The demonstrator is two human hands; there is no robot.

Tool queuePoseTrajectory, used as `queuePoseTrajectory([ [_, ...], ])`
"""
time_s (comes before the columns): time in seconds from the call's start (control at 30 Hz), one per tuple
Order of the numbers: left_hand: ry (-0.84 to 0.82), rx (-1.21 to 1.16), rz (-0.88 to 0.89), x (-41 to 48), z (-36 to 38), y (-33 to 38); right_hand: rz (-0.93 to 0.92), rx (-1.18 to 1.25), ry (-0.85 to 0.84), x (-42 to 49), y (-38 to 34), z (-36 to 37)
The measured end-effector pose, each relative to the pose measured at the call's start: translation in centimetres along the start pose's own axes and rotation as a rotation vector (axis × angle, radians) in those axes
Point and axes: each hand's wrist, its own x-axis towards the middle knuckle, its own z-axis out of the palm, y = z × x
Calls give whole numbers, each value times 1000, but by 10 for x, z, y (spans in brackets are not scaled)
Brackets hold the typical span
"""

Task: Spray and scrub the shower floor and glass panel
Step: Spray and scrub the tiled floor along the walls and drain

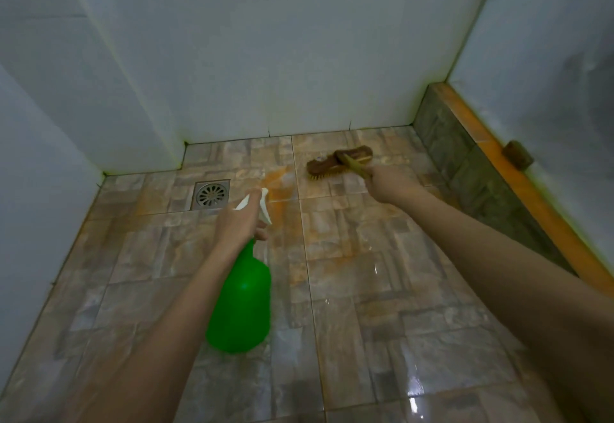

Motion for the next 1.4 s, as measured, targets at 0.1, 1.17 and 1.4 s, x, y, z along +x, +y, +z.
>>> queuePoseTrajectory([
  [0.1,12,12,41,1,4,7,89,-19,-77,-6,-16,-24],
  [1.17,-42,-54,193,51,89,78,273,-53,-2,76,71,-69],
  [1.4,-69,-46,208,45,92,83,229,-42,31,81,92,-52],
])
